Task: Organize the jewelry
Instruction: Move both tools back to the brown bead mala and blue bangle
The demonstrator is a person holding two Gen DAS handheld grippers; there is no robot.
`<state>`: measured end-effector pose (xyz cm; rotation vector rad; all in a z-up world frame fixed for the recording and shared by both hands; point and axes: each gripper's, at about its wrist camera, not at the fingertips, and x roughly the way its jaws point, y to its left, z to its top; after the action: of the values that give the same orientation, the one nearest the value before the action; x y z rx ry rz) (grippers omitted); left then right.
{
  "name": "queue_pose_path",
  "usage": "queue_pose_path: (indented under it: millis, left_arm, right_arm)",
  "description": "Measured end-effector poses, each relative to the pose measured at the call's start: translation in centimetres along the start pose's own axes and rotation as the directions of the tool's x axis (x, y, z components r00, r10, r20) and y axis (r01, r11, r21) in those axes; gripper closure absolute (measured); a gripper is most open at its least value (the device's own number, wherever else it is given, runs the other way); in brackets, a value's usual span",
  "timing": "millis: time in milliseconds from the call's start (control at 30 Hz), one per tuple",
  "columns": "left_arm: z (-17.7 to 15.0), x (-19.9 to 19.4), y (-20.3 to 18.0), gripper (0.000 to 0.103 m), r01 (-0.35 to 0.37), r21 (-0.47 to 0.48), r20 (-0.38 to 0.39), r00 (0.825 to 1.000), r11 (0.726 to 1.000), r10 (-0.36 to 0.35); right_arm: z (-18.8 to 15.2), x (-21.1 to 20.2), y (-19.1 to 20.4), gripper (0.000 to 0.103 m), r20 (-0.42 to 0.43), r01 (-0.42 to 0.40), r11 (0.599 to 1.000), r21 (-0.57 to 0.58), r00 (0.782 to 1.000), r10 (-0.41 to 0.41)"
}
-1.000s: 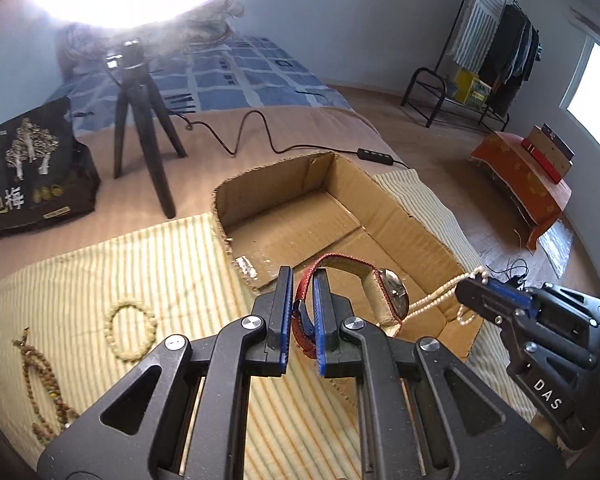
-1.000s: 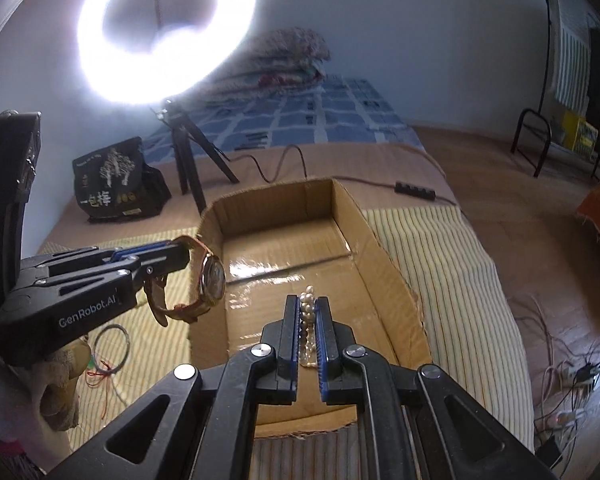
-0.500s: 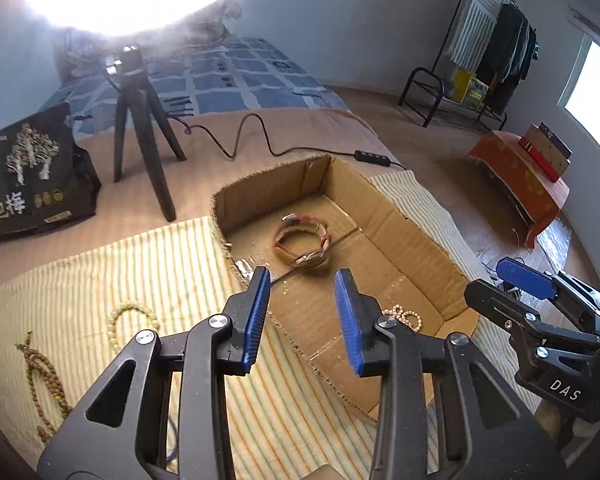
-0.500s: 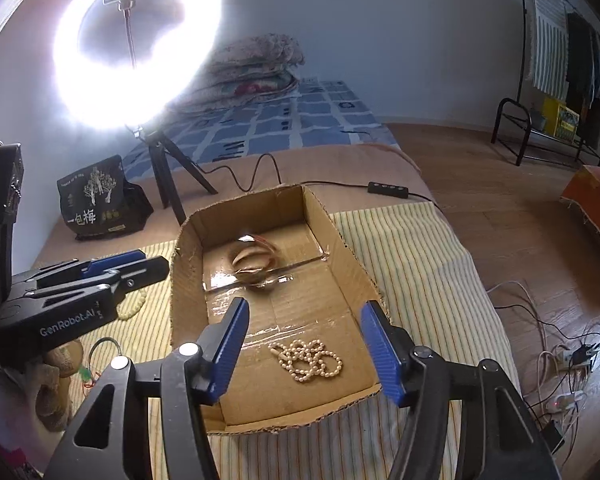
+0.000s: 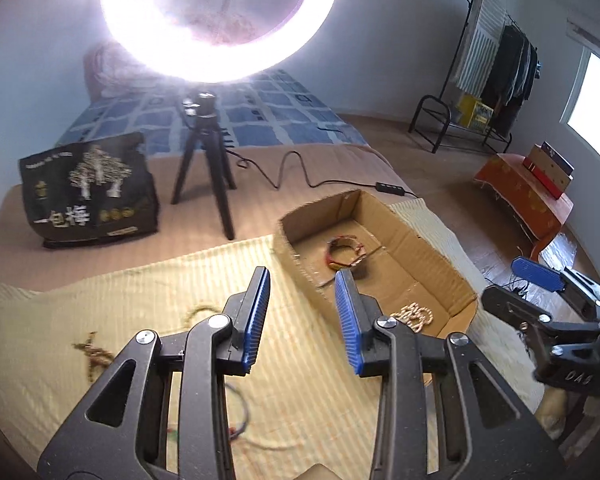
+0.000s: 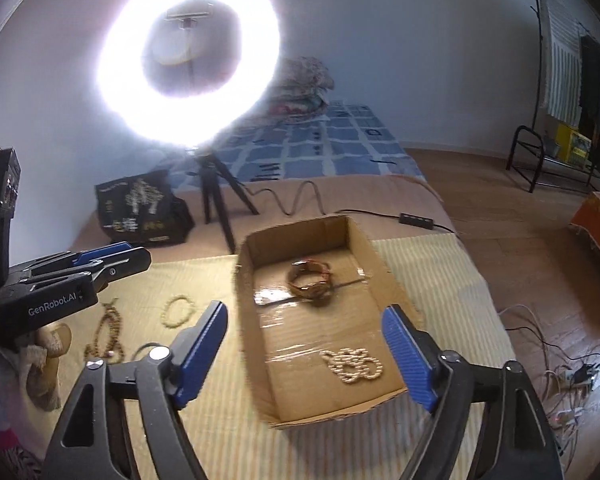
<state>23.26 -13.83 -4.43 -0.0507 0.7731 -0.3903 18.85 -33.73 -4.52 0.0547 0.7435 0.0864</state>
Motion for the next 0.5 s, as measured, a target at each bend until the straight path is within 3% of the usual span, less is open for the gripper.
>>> queue_pose_path:
  millis: [100, 167, 233, 367, 500]
  left_arm:
    - [-0.5, -1.5, 2.0, 0.067, -0.042, 0.001, -0.001, 0.999, 0.999, 0.042]
    - [-0.8, -2.5, 3.5, 0.046, -0.067, -0.01, 0.001, 0.998, 0.998, 0.067]
    - [-1.2, -3.7, 5.3, 0.038, -0.087, -0.03, 0.006, 0.996, 0.996, 0.088]
    - [-1.9, -5.4, 8.7, 0.037, -0.135, -0.059, 0.001, 0.991, 0.989, 0.135]
    - [-3.4, -5.8, 12.4, 0.037, -0.174, -0.103, -0.043, 0.984, 0.979, 0.17]
  right_arm:
    - [-0.3, -0.5, 0.9, 0.019, -0.003, -0.027, 1.0, 0.011, 1.0, 0.027]
    - [-0.6, -0.6, 1.6, 0.014, -0.01, -0.054, 0.998, 0.027, 0.998, 0.054]
    - [-0.8, -0.6, 2.2, 0.007, -0.013, -0.072, 0.997, 0.039, 0.997, 0.072]
    - [-1.1, -0.5, 4.1, 0.002, -0.009, -0.077, 0.997, 0.027, 0.997, 0.077]
    - [-1.7, 1.3, 6.7, 0.002, -0.06, -0.107, 0.994, -0.021, 0.993, 0.105]
